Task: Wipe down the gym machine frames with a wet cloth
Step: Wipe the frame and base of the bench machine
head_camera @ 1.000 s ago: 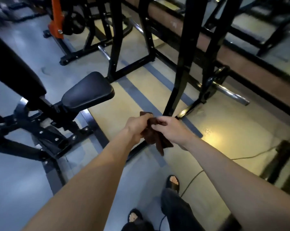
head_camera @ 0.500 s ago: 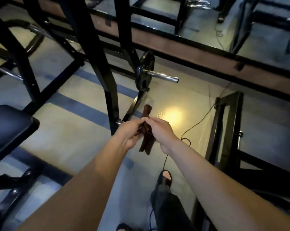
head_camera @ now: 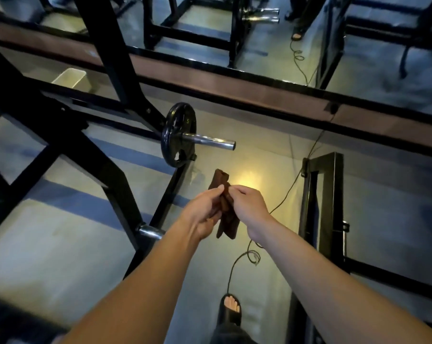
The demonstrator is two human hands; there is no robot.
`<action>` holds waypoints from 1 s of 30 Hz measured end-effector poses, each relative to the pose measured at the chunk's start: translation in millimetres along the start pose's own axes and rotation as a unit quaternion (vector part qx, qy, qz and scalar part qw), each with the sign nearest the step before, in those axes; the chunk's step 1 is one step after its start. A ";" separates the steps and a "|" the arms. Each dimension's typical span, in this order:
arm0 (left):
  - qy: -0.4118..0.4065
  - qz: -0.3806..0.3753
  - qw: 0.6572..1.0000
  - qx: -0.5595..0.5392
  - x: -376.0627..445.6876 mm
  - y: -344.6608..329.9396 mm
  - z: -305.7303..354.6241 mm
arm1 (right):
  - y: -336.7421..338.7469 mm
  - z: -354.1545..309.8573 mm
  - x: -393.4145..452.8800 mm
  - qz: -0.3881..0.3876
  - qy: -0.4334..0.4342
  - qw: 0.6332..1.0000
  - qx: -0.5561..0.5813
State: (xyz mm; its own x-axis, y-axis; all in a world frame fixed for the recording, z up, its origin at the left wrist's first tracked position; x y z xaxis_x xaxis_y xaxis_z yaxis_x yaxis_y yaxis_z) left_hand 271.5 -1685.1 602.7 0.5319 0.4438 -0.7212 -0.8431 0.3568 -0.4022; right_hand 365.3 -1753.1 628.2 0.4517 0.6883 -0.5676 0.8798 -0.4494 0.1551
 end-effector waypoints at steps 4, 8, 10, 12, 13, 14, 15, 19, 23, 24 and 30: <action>-0.011 -0.011 1.000 -0.025 13.3 -28.8 26.3 | 25.0 -32.4 16.7 -0.001 -0.030 0.998 0.047; -0.011 0.000 1.000 -0.003 19.6 -39.8 67.4 | 33.5 -70.7 30.5 -0.069 -0.046 0.995 0.049; 0.001 0.009 1.000 0.011 22.8 -35.1 86.7 | 32.4 -88.5 35.0 -0.077 -0.032 0.996 0.026; 0.017 0.009 0.999 0.026 24.1 -33.3 112.7 | 31.7 -107.2 45.1 -0.058 -0.022 0.998 0.005; 0.018 0.012 0.999 0.031 24.7 -33.8 125.6 | 31.1 -117.4 50.9 -0.046 -0.015 0.999 -0.005; 0.014 0.020 0.999 0.032 26.0 -33.1 136.7 | 29.3 -126.9 56.4 -0.042 -0.007 0.999 -0.014; 0.003 0.027 0.999 0.030 27.0 -32.5 152.3 | 27.4 -139.9 64.1 -0.039 -0.002 0.999 -0.023; -0.053 0.077 0.995 0.042 34.3 -40.1 208.2 | 23.2 -188.4 96.0 -0.054 0.002 0.998 -0.044; -0.097 0.150 0.978 0.107 30.5 -51.9 258.8 | 24.3 -245.9 125.2 -0.108 0.035 0.989 -0.091; -0.112 0.172 0.970 0.127 29.5 -53.3 269.1 | 24.3 -259.6 130.1 -0.118 0.038 0.987 -0.100; -0.141 0.268 0.946 0.116 25.4 -46.3 316.9 | 3.3 -324.5 176.1 -0.178 0.040 0.970 -0.161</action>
State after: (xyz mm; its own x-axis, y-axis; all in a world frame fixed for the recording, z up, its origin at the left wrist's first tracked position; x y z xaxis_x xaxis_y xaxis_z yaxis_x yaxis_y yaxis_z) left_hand 348.9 -1429.9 781.8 0.0607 0.8023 -0.5938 -0.9751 0.1749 0.1365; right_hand 495.9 -1448.6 791.1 0.1094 0.8152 -0.5687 0.9768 0.0177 0.2134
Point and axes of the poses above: each hand's wrist, its own x-axis towards the middle knuckle, its own y-axis out of the back of the hand, z = x × y, the point moved 1 cm from there along x, towards the middle knuckle, and after that the axes turned 6 degrees about -z, right-handed, at the moved point
